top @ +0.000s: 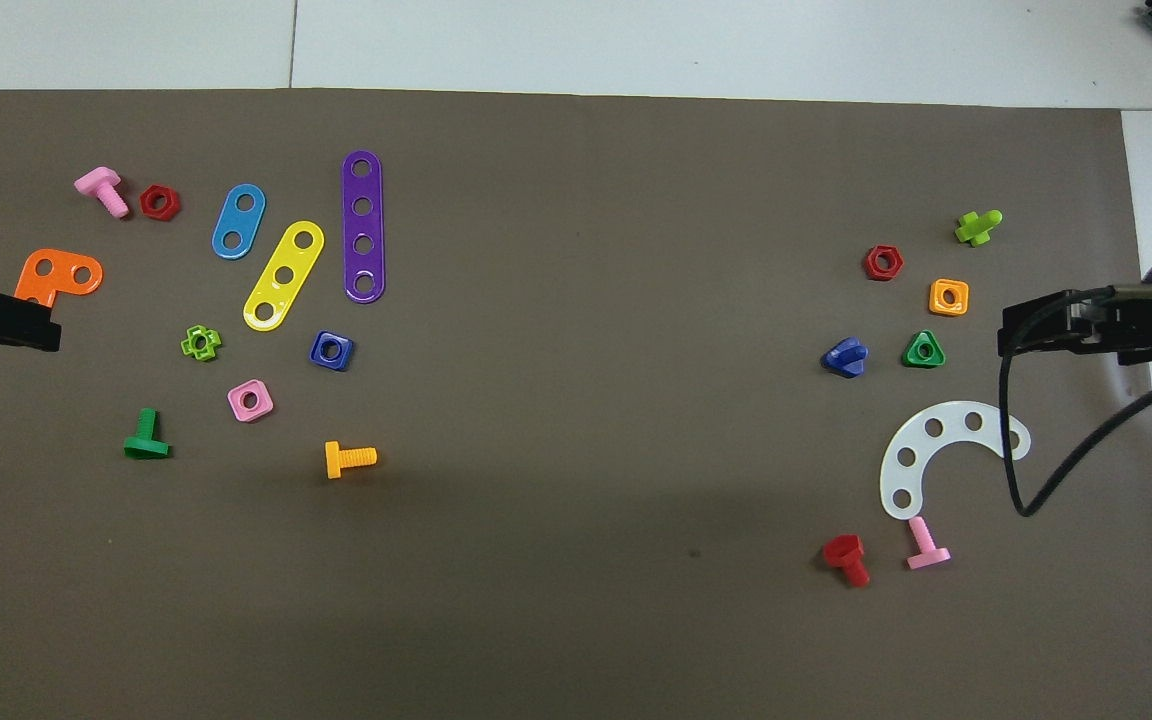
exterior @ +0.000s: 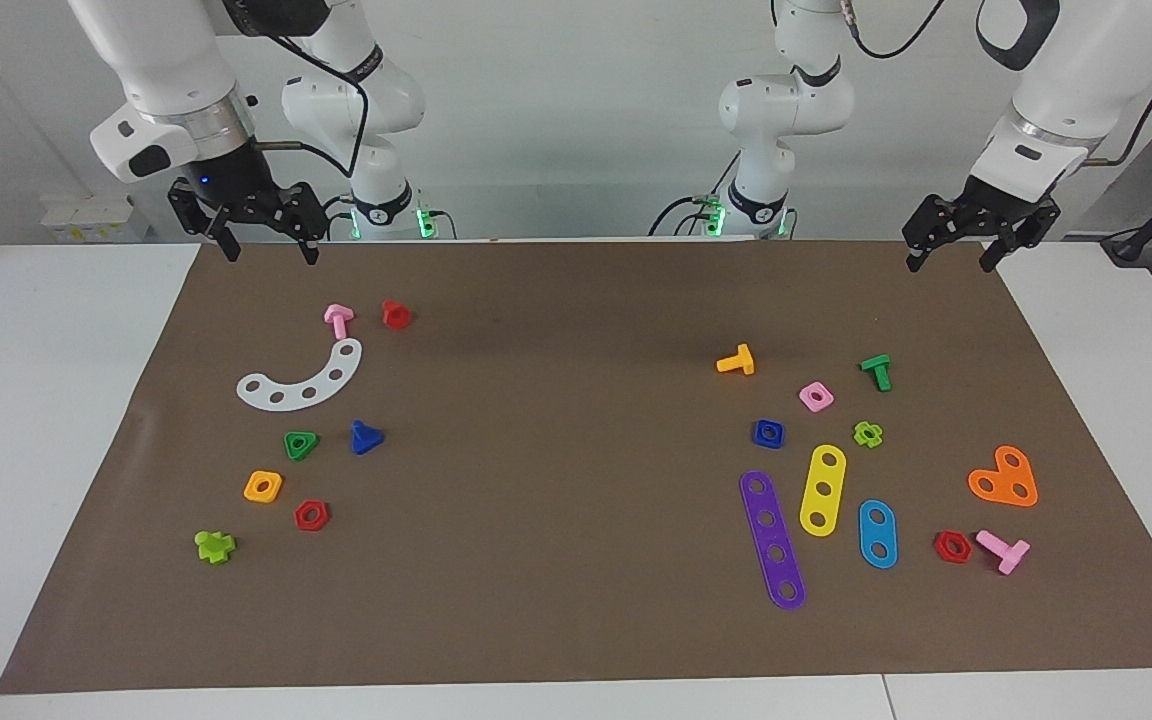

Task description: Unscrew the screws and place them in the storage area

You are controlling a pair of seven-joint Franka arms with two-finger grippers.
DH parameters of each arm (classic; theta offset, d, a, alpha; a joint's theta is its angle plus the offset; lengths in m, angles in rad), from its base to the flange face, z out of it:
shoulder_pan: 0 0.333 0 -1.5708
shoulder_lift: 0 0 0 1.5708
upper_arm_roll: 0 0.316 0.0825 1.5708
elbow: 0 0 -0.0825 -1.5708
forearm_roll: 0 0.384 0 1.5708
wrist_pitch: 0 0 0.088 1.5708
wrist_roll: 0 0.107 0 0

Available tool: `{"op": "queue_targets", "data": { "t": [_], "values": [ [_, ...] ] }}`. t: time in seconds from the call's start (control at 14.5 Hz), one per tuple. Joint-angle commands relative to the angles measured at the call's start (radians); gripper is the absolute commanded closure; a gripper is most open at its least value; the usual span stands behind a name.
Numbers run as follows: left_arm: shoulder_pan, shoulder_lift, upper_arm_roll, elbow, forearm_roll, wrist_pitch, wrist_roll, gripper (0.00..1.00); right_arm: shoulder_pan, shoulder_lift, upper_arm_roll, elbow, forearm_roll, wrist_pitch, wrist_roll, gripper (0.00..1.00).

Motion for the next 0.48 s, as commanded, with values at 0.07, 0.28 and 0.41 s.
{"op": "queue_targets", "data": {
  "t": [0.07, 0.28, 0.41],
  "values": [
    [0.004, -0.019, -0.004, -0.017, 0.020, -0.005, 0.002, 0.00, -0.016, -0.035, 0.006, -0.045, 0.025, 0.028, -0.032, 0.00],
    [0.004, -0.019, -0.004, -0.017, 0.020, -0.006, 0.002, 0.00, -0.016, -0.038, 0.006, -0.056, 0.025, 0.026, -0.032, 0.00],
    [0.004, -0.019, -0.004, -0.017, 0.020, -0.006, 0.002, 0.00, -0.016, -0.044, 0.006, -0.064, 0.025, 0.026, -0.032, 0.00]
  ]
}}
